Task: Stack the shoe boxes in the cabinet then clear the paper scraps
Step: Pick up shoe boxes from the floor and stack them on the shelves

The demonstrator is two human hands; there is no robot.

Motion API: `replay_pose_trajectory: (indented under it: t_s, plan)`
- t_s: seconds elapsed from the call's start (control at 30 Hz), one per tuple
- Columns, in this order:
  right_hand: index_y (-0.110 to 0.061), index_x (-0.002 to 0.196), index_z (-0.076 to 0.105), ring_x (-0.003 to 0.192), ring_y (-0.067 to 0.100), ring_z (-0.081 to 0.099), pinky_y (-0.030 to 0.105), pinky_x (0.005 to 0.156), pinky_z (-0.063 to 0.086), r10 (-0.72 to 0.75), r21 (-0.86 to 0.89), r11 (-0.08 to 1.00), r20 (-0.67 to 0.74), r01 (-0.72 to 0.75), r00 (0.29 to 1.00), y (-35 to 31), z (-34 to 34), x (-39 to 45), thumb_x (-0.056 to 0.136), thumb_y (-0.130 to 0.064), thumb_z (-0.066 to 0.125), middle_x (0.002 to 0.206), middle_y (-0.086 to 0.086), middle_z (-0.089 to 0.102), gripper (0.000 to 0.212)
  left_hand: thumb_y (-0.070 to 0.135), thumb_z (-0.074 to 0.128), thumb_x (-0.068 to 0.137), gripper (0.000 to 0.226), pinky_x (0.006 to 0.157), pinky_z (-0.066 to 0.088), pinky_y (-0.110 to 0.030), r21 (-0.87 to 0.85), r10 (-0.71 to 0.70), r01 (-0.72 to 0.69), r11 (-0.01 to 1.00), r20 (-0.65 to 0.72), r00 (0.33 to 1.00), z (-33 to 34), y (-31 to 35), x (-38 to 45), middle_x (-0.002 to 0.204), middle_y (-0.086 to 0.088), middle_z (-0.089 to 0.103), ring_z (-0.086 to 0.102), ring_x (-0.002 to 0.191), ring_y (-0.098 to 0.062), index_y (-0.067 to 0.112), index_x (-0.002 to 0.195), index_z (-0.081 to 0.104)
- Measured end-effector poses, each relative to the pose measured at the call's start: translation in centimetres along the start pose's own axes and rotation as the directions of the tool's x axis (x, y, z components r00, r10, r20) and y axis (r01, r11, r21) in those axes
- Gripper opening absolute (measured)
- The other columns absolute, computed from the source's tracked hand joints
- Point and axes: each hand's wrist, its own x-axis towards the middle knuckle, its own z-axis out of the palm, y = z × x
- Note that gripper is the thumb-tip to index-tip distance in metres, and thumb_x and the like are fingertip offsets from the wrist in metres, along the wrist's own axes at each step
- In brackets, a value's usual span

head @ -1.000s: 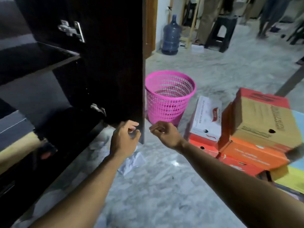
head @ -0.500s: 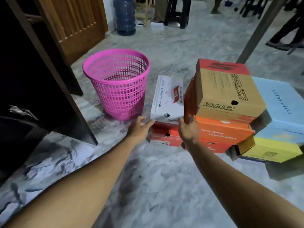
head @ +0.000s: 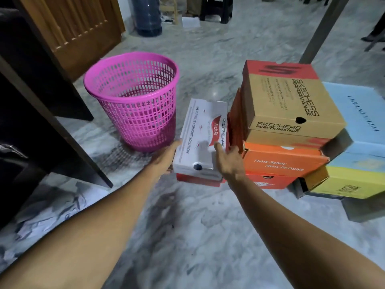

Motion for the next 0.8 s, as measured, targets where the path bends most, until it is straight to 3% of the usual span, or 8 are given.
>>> replay_pose_trajectory:
  t_s: [0.1,0.2,0.27,0.37,0.47,0.53,0.67,0.8]
  plan:
    - [-0.010,0.142,0.054,0.129,0.040,0.057,0.053,0.114,0.043,0.122,0.099,0.987,0.083,-0.130,0.989,0.1,-0.4,0.7,0.068,-0.089,0.042,0.143,0.016,0.060,0.109,0.085,0.045,0.084,0.069,0.055,0.045,-0.024,0.017,-0.084,0.084,0.996,0.027,0.996,-1.6,-0.4,0.1,0.070,0.000,0.065,0.056,0.061,-0.016,0.019,0.082,0.067]
    - [-0.019,0.160,0.033,0.151,0.024,0.034,0.043,0.125,0.025,0.102,0.413,0.885,0.281,-0.216,0.954,-0.2,0.0,1.9,0.079,-0.083,0.055,0.164,-0.001,0.036,0.105,0.088,0.045,0.081,0.073,0.046,0.041,-0.020,-0.031,-0.056,0.060,0.998,0.121,0.991,-1.2,0.1,0.7,0.083,-0.001,0.065,0.055,0.060,-0.013,0.020,0.093,0.070]
    - [-0.027,0.164,0.023,0.154,0.017,0.028,0.031,0.115,0.023,0.016,0.537,0.814,0.358,-0.220,0.934,-0.8,0.8,1.8,0.079,-0.075,0.064,0.167,-0.004,0.031,0.106,0.081,0.048,0.087,0.064,0.071,0.056,-0.032,-0.062,-0.001,0.013,0.998,0.186,0.982,-0.4,0.4,0.6,0.103,0.001,0.073,0.067,0.083,-0.016,0.026,0.106,0.073]
    - [-0.019,0.163,0.023,0.140,0.015,0.039,0.033,0.113,0.026,-0.021,0.598,0.782,0.306,-0.175,0.952,-1.2,0.5,-0.4,0.100,-0.048,0.062,0.155,-0.005,0.042,0.080,0.075,0.057,0.086,0.069,0.115,0.042,-0.054,-0.121,0.057,-0.031,0.992,0.216,0.975,0.7,-0.5,-0.3,0.140,0.002,0.066,0.061,0.129,-0.022,0.034,0.142,0.059]
    - [-0.024,0.148,0.040,0.136,0.019,0.049,0.040,0.111,0.042,-0.013,0.491,0.860,0.301,-0.143,0.954,0.1,-1.0,-2.8,0.091,-0.063,0.065,0.148,-0.003,0.052,0.074,0.074,0.065,0.081,0.080,0.118,0.040,-0.054,-0.210,0.062,-0.009,0.978,0.252,0.966,0.2,-2.0,-2.9,0.144,0.001,0.063,0.060,0.133,-0.023,0.034,0.148,0.052]
    - [-0.023,0.132,0.047,0.116,0.024,0.070,0.043,0.088,0.059,-0.007,0.486,0.861,0.309,-0.152,0.951,0.8,-2.0,-4.9,0.087,-0.058,0.073,0.127,0.006,0.070,0.062,0.059,0.063,0.089,0.065,0.111,0.048,-0.051,-0.272,0.073,0.004,0.962,0.274,0.959,-0.7,-2.7,-5.4,0.134,-0.004,0.071,0.068,0.122,-0.025,0.026,0.144,0.058]
    - [-0.017,0.141,0.046,0.113,0.032,0.074,0.053,0.102,0.056,-0.137,0.646,0.749,0.372,-0.150,0.918,1.8,-2.5,-8.8,0.089,-0.025,0.077,0.122,0.013,0.076,0.061,0.056,0.081,0.073,0.071,0.114,0.042,-0.058,-0.313,0.038,0.073,0.947,0.333,0.942,-2.6,-5.2,-9.5,0.129,-0.004,0.073,0.065,0.126,-0.030,0.032,0.137,0.061]
    - [-0.025,0.145,0.048,0.116,0.039,0.071,0.059,0.103,0.054,-0.237,0.613,0.786,0.418,-0.080,0.877,2.0,-2.3,-13.9,0.071,-0.043,0.091,0.128,0.015,0.073,0.087,0.055,0.085,0.060,0.078,0.117,0.037,-0.059,-0.272,0.044,0.052,0.961,0.335,0.941,-5.8,-6.9,-14.3,0.129,-0.002,0.073,0.060,0.130,-0.032,0.037,0.132,0.060]
